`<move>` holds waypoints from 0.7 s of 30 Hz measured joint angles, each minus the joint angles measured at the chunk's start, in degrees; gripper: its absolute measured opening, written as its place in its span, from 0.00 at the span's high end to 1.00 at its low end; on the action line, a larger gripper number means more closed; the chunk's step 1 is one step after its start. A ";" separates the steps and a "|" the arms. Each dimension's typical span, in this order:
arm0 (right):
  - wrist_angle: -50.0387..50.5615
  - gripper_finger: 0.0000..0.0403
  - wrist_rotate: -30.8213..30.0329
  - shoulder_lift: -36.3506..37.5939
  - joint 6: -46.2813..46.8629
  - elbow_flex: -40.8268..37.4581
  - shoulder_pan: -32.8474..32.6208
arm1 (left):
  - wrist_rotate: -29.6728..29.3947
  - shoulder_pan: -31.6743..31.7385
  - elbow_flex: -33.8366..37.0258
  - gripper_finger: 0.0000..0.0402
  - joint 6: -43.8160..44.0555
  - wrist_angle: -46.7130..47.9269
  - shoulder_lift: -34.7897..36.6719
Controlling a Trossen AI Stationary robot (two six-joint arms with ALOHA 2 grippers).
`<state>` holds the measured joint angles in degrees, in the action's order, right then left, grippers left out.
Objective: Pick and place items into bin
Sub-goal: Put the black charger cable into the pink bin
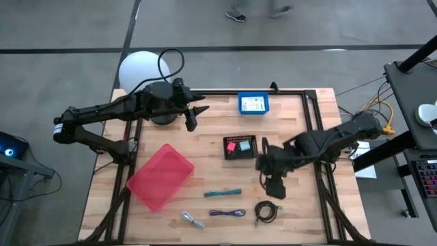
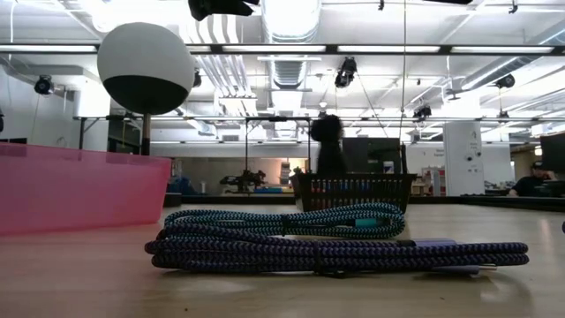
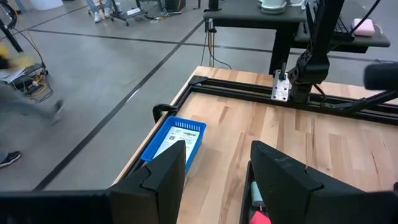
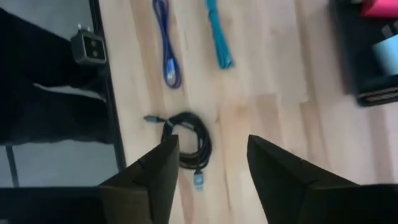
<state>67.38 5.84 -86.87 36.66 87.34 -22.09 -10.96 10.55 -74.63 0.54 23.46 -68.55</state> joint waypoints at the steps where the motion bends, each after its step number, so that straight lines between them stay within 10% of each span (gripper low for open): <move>1: 0.06 0.54 -0.04 -0.48 0.84 -0.15 -0.83 | 0.00 0.00 0.00 0.59 0.02 0.02 0.00; 21: -1.72 0.44 0.62 -11.02 14.33 -5.35 -9.64 | 0.00 0.00 0.00 0.59 0.07 0.01 0.00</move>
<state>65.66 6.46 -97.89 50.98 81.99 -31.73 -10.96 10.55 -74.63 0.60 23.47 -68.55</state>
